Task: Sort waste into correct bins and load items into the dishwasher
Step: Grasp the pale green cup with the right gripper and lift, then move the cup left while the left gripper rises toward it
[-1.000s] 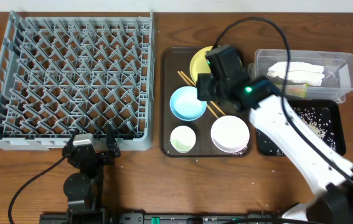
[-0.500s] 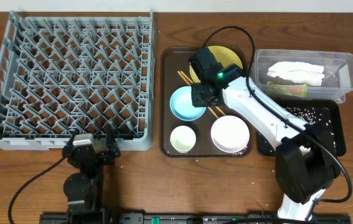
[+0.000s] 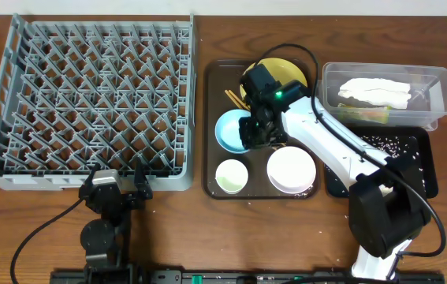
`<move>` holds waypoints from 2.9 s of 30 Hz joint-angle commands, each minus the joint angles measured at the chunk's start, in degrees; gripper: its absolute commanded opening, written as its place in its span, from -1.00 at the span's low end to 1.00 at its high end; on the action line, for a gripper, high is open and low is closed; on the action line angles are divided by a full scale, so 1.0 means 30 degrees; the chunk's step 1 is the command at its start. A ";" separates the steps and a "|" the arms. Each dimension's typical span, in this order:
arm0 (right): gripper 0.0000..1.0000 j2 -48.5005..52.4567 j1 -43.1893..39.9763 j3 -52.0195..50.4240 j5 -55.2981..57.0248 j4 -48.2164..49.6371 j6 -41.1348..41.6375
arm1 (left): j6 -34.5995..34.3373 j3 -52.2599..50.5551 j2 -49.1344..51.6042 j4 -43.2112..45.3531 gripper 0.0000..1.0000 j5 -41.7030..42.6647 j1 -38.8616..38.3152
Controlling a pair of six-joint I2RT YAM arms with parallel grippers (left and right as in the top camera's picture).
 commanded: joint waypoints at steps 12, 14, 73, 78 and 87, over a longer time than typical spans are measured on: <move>-0.14 -0.0918 0.0102 0.0423 -0.3366 -0.1603 -0.3147 | 0.0109 -0.0284 -0.0015 -0.0765 0.77 -0.0240 0.0087; -0.06 -0.1253 0.0087 0.0423 -0.3359 -0.1552 -0.4029 | 0.0109 -0.0284 -0.0015 -0.0765 0.77 -0.0240 0.0087; -0.98 -0.6477 -0.4510 -0.1042 -0.4211 0.1319 -0.3279 | 0.0087 -0.0284 -0.0015 -0.0656 0.78 0.0233 0.0080; -0.98 -0.6222 -0.4320 -0.1042 -0.4597 0.1858 -0.3417 | -0.4619 -0.0284 -0.0015 -0.0583 0.78 0.1122 0.0087; -0.98 -0.6222 -0.4277 -0.1056 -0.5625 0.3053 -0.3410 | -2.1456 -0.0284 -0.0015 -0.0576 0.78 0.1384 0.0087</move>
